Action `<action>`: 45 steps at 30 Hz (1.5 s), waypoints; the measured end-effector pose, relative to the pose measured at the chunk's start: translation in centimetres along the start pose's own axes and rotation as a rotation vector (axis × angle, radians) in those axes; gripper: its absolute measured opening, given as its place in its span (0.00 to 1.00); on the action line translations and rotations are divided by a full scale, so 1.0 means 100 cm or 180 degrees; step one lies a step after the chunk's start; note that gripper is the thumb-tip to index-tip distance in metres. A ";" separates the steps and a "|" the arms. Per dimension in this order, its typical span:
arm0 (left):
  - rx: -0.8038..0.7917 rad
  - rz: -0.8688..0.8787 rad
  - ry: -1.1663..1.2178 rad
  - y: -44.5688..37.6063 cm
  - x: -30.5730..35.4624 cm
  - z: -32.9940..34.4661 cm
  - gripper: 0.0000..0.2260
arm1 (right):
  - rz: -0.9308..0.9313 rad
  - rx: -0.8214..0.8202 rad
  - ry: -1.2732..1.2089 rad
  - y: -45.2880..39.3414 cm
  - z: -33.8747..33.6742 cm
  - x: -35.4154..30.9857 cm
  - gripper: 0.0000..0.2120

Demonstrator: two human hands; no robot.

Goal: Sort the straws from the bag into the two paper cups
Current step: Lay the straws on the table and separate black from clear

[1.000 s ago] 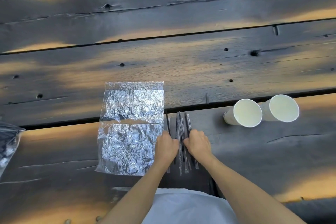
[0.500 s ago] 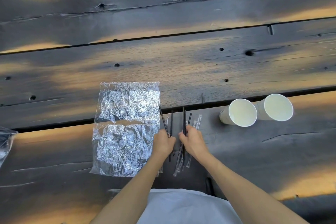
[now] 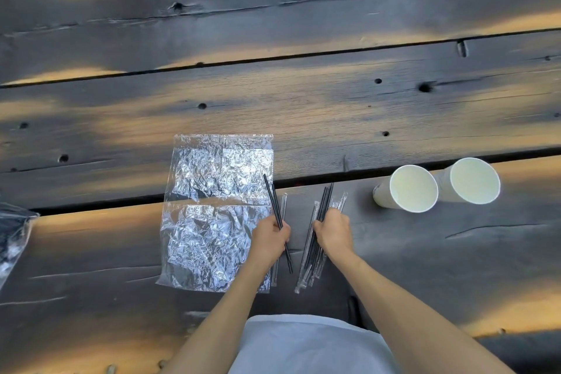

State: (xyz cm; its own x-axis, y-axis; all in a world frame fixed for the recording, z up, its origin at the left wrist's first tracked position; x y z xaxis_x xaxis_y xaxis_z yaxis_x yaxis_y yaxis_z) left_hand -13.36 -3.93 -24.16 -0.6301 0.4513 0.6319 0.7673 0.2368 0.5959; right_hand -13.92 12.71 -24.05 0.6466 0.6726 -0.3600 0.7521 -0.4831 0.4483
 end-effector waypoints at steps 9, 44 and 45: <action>-0.0306 -0.0120 0.0143 0.006 0.007 0.005 0.12 | 0.0146 -0.0658 -0.1079 -0.008 0.006 -0.006 0.05; -0.1371 -0.0030 0.1328 0.104 0.060 0.019 0.19 | -0.0453 -0.1037 -0.3647 0.031 -0.144 0.003 0.05; -0.1267 -0.0180 0.1319 0.109 0.059 0.025 0.19 | -0.0515 -0.0962 -0.3608 0.031 -0.148 0.010 0.06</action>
State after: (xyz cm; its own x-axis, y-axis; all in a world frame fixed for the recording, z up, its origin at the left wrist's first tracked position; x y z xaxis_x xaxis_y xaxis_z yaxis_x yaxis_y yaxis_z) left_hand -8.47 3.44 -15.17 -0.7244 0.0536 0.6872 0.6777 -0.1273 0.7243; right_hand -12.79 20.13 -10.91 0.4052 -0.2407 -0.8820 0.8733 -0.1836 0.4513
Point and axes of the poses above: each hand's wrist, its own y-axis away from the middle knuckle, its own z-axis out of the palm, x = y × z, the point moved 5 cm from there along -y, towards the middle knuckle, and after that the axes turned 12 degrees about x, right-handed, at the moved point
